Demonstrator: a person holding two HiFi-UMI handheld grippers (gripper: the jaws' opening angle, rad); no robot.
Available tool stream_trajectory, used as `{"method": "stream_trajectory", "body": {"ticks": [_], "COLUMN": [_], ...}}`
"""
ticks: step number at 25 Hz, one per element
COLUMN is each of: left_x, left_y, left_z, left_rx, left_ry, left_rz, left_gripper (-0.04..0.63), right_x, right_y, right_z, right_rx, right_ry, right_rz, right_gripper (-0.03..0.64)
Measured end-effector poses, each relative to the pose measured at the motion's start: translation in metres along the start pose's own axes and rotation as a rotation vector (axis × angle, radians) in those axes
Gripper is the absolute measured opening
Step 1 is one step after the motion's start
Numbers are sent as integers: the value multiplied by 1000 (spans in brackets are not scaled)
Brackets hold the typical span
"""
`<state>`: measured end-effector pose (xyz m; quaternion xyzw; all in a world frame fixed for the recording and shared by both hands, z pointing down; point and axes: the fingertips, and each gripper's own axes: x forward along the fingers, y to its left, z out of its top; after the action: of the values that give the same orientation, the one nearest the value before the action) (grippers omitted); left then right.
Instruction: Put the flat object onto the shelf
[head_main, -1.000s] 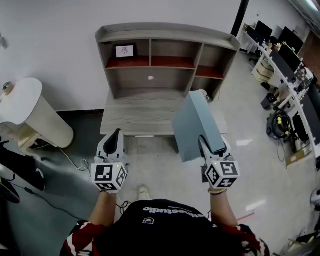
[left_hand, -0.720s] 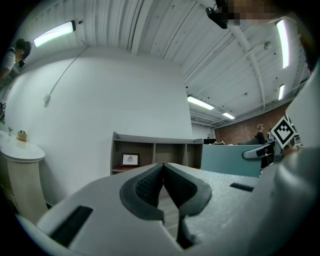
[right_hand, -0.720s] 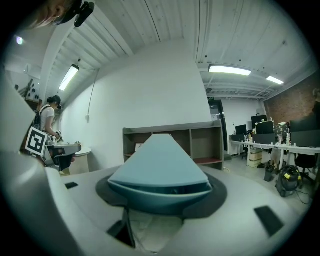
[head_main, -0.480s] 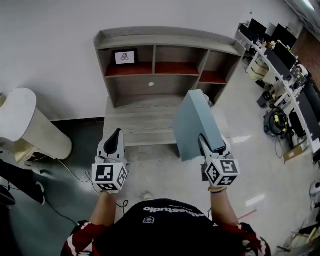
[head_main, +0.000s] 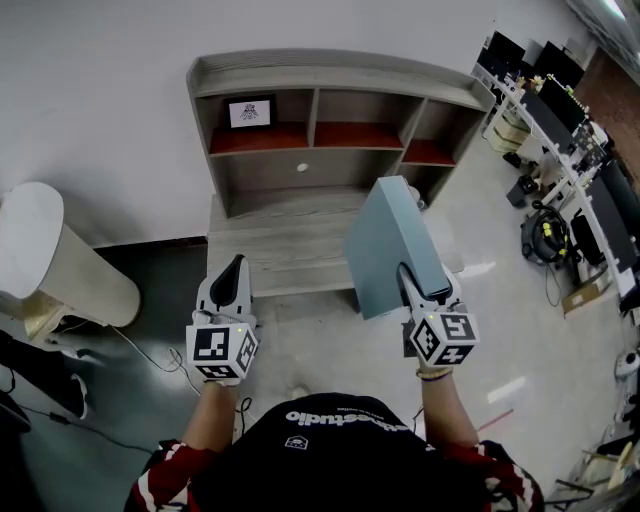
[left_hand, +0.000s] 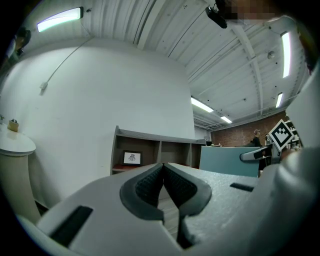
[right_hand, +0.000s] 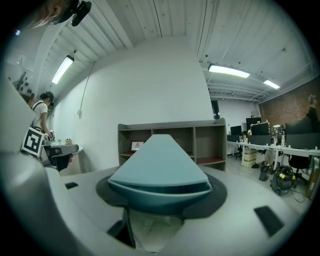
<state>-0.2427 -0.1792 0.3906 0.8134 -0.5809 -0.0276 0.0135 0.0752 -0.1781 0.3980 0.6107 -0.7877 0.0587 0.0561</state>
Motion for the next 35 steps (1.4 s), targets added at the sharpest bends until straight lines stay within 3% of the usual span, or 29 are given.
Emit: {"method": "stream_trajectory", "body": {"ticks": [12, 22, 35], "left_x": [34, 103, 175], "left_y": [-8, -24, -52], "left_z": [-6, 3, -17], "left_rx": [3, 27, 42], "left_ry": [6, -5, 20], "left_rz": [-14, -10, -29], "left_gripper": [6, 6, 6], "right_x": [36, 99, 170], "right_y": [-20, -67, -117], "right_z": [-1, 5, -37], "right_rx": [-5, -3, 2], "right_ry": [3, -2, 42], "right_rz": [-9, -2, -15], "right_gripper": [276, 275, 275]}}
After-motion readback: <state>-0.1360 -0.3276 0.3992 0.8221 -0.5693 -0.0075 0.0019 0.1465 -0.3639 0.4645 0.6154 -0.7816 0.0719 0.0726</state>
